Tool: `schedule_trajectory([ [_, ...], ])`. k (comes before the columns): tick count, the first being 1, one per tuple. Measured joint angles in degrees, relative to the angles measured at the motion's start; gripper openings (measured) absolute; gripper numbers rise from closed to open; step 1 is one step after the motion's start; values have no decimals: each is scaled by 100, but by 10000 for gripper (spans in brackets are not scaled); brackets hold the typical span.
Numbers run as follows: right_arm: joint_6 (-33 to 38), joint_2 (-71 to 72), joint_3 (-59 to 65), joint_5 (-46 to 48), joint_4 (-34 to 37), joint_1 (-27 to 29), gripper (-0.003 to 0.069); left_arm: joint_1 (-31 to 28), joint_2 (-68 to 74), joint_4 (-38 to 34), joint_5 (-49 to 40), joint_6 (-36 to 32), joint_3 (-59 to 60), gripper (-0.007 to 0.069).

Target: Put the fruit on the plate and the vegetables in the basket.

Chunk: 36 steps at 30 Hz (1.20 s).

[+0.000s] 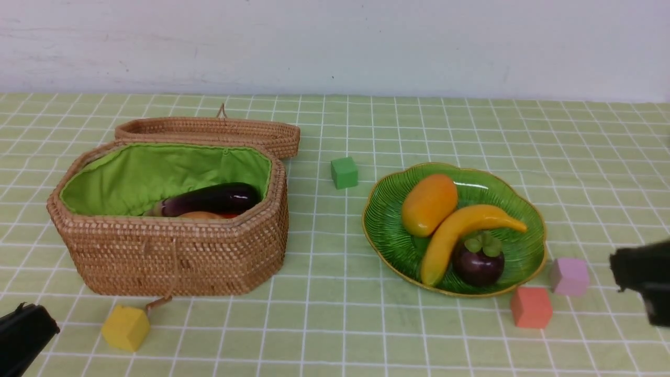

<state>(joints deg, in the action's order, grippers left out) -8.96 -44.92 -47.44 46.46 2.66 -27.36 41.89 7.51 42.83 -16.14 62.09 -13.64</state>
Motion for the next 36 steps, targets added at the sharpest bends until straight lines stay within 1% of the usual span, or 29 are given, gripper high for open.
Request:
schedule_trajectory([
  [2, 569, 437, 719, -543, 269, 449, -20, 0, 0, 0, 0, 0, 0, -3],
  [4, 1286, 1239, 1697, -1204, 591, 1068, -20, 0, 0, 0, 0, 0, 0, -1],
  [5, 1386, 1306, 1864, -1310, 620, 1183, -20, 0, 0, 0, 0, 0, 0, -1],
  [6, 1634, 1838, 2408, -1625, 897, 1624, -20, 0, 0, 0, 0, 0, 0, 0],
  [7, 1658, 1902, 2479, -1625, 932, 1624, -20, 0, 0, 0, 0, 0, 0, 0],
  [8, 1789, 2396, 3069, -1860, 1230, 2063, -20, 0, 0, 0, 0, 0, 0, -1],
  [9, 1795, 2516, 3128, -1882, 1256, 2104, -20, 0, 0, 0, 0, 0, 0, -1],
  [10, 1853, 2978, 3568, -2044, 1379, 2371, -20, 0, 0, 0, 0, 0, 0, -1],
  [12, 1897, 3540, 4030, -2173, 1387, 2593, -20, 0, 0, 0, 0, 0, 0, -1],
  [17, 1913, 4476, 4810, -2235, 1387, 2836, -20, 0, 0, 0, -11, 0, 0, 1],
  [26, 1770, 4551, 4820, -2265, 1382, 2841, -17, 0, 0, 0, -13, 0, 0, 5],
  [36, 1763, 4551, 4820, -2265, 1382, 2841, -13, 0, 0, 0, -13, 0, 0, 12],
])
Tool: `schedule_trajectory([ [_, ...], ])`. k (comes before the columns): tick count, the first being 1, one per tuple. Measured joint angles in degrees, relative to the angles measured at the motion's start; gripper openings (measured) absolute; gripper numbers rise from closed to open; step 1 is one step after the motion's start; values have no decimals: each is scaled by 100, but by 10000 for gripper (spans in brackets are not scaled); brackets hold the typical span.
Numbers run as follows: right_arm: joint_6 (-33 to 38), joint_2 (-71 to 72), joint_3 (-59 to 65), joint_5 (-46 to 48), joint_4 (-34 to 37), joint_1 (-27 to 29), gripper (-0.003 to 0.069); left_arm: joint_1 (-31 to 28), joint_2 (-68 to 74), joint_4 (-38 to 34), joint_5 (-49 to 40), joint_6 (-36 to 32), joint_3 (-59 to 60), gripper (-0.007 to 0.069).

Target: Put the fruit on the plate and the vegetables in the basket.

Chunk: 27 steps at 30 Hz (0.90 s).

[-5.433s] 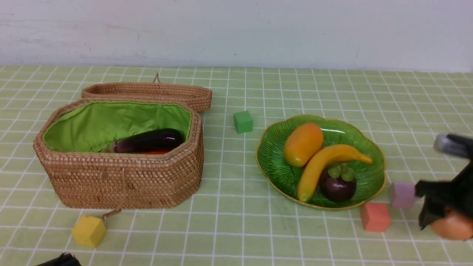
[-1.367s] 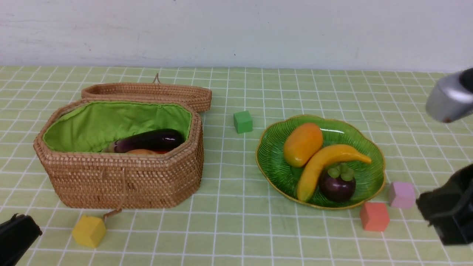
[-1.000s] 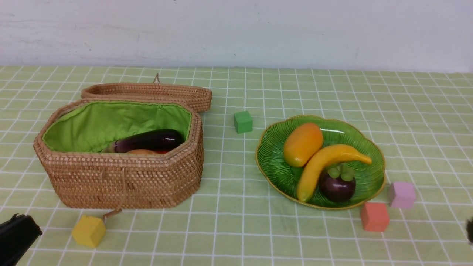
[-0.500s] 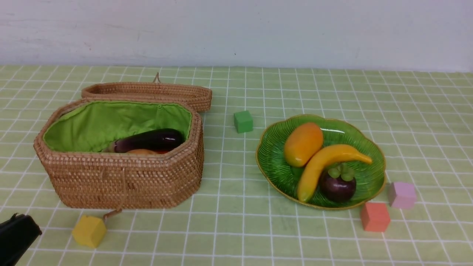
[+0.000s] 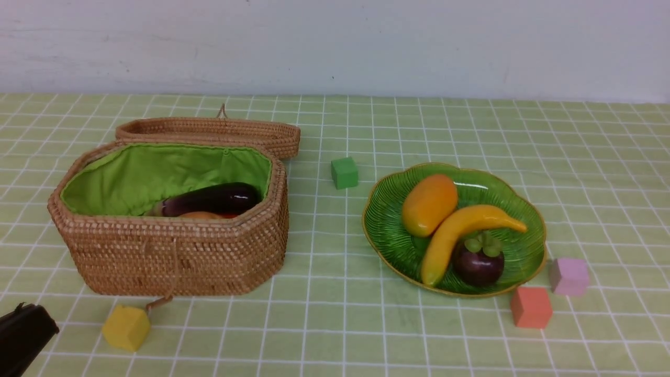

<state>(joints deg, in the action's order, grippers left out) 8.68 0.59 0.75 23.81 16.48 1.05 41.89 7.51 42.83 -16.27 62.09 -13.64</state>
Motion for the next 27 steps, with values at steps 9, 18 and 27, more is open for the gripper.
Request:
schedule_trajectory([
  [9, 0, 0, 0, 0, 0, 0, -8, 0, 0, 0, 0, 0, 0, 15],
  [18, 0, 0, 0, 0, 2, 0, -1, 0, 0, 0, 0, 0, 0, 20],
  [27, -5, 0, 0, 0, 2, 0, 5, 0, 0, 0, 0, 0, 0, 20],
])
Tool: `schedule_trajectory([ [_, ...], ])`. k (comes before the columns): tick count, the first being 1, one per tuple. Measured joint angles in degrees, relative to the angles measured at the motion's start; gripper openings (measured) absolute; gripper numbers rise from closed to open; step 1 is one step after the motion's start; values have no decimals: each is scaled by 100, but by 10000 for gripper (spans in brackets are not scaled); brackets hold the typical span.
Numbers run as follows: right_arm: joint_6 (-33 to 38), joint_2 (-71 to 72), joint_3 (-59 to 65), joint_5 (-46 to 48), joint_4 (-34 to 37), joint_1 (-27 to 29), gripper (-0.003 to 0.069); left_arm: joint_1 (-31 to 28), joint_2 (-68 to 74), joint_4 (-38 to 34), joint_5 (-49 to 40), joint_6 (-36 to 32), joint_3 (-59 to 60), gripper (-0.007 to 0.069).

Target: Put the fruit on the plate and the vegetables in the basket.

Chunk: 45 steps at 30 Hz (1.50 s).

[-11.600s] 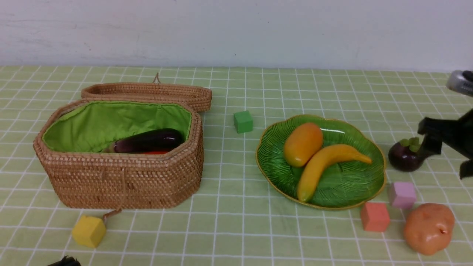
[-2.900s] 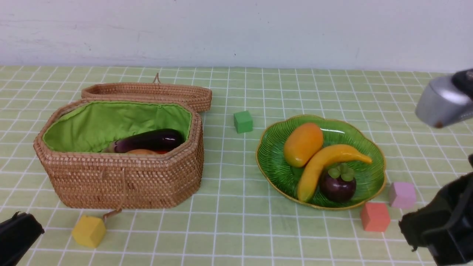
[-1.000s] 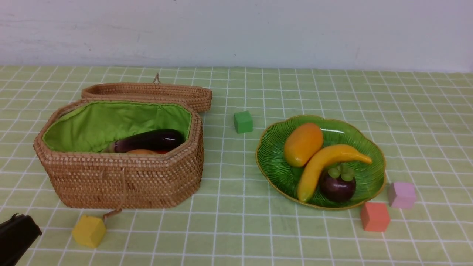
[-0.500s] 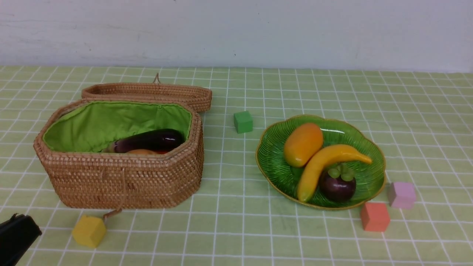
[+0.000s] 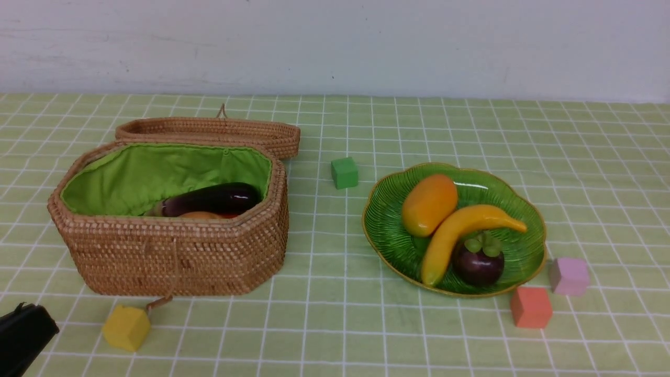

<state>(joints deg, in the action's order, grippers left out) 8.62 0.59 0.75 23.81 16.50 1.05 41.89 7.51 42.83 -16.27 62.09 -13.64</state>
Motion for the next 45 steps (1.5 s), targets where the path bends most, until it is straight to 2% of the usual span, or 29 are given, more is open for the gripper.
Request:
schedule_trajectory([
  [6, 0, 0, 0, 0, 0, 0, 15, 0, 0, -91, 0, -47, 21, 21],
  [10, 0, 0, 0, 0, 0, 0, 20, -53, 0, -488, -240, -465, 40, 20],
  [12, 0, 0, 0, 0, 0, 0, 22, -300, 0, -1028, -410, -998, 44, 0],
  [16, 0, 0, 0, 0, 0, 0, 27, -1069, 0, -2136, -272, -2697, 73, -13],
  [17, 0, 0, 0, 0, 0, 0, 30, -1357, 0, -2544, -45, -3327, 138, -13],
  [18, 0, 0, 0, 0, 0, 0, 31, -1504, 0, -2773, 93, -3638, 202, -13],
  [21, 0, 0, 0, 0, 5, 0, 35, -2255, 0, -4051, 1025, -5150, 598, -13],
  [24, 0, 0, 0, 0, 5, 0, 39, -2647, -29, -4664, 1510, -5810, 1028, -13],
  [26, 0, 0, 0, 0, 5, 0, 43, -2796, -170, -4869, 1627, -5987, 1319, -13],
  [29, 0, 0, 0, 0, 5, 0, 45, -2916, -547, -4980, 1325, -5991, 1493, -13],
  [35, 0, 0, 0, 0, 5, 0, 55, -3312, -809, -5019, -391, -5807, 1532, -13],
  [45, -1, 0, 0, 0, 5, 0, 69, -3370, -809, -5032, -612, -5379, 1532, -13],
])
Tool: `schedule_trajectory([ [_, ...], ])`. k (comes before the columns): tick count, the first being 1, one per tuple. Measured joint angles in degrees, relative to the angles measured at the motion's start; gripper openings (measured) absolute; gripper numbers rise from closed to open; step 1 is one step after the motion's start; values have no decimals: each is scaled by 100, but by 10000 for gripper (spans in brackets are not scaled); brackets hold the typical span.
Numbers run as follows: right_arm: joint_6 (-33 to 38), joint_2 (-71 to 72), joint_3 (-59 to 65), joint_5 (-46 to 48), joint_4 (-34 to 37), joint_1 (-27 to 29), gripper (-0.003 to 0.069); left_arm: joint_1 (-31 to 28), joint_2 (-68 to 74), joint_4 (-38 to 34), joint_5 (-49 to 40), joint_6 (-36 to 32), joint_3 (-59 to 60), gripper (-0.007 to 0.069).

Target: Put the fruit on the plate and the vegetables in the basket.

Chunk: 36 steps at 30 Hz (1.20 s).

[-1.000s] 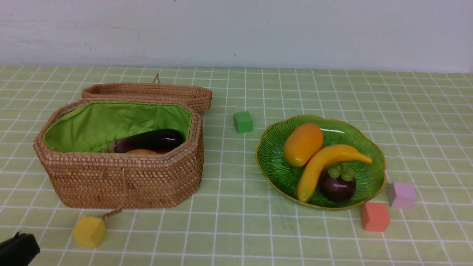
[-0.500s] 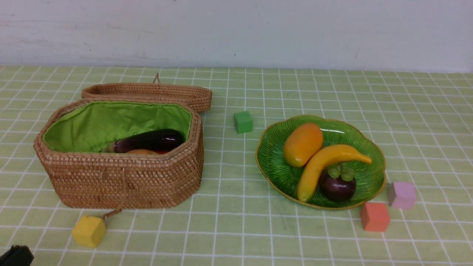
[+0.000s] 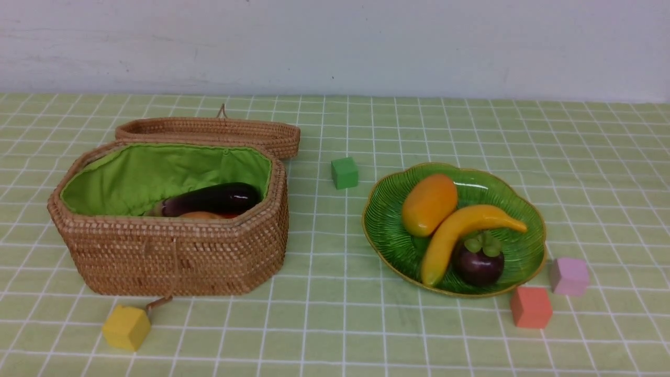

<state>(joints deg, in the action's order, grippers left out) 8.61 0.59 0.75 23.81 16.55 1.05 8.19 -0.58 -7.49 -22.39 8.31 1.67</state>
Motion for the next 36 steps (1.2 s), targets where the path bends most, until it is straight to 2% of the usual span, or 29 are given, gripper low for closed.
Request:
schedule_trajectory([
  [36, 0, 0, 0, 0, 0, 0, 107, 0, 0, 0, 20, 21, 0, -10],
])
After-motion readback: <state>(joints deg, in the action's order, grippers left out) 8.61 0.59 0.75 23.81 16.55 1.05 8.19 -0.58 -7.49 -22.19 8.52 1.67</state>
